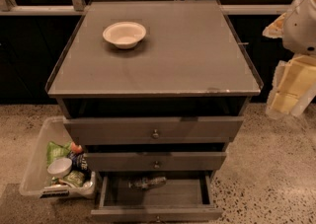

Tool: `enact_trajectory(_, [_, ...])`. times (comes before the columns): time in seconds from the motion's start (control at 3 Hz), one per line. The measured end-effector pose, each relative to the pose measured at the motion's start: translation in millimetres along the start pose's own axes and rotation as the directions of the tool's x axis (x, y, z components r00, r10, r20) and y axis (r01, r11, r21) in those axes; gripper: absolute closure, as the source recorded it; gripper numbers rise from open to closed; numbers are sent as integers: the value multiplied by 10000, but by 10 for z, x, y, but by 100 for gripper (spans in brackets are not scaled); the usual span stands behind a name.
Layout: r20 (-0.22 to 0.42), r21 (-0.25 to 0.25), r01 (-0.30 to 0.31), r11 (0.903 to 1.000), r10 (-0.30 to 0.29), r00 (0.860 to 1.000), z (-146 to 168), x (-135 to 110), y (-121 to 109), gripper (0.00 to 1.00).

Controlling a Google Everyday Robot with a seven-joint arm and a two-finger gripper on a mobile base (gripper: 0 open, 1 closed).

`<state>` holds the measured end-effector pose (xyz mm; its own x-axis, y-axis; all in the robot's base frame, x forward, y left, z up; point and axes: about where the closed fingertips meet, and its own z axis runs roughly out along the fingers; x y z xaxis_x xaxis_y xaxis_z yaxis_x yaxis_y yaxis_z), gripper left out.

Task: Pick water bottle from bottom drawer and place on counter

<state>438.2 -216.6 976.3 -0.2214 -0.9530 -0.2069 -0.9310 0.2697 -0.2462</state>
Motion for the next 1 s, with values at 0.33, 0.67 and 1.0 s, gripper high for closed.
enact_trajectory(0.33, [15, 69, 6, 10000, -6, 10000, -12, -7, -1, 0])
enact_trajectory(0.67, [582, 30, -174, 9998, 172, 9982, 161, 104, 97, 0])
enact_trajectory(1.0, [2069, -525, -467, 9975, 567, 9767, 793, 355, 457, 0])
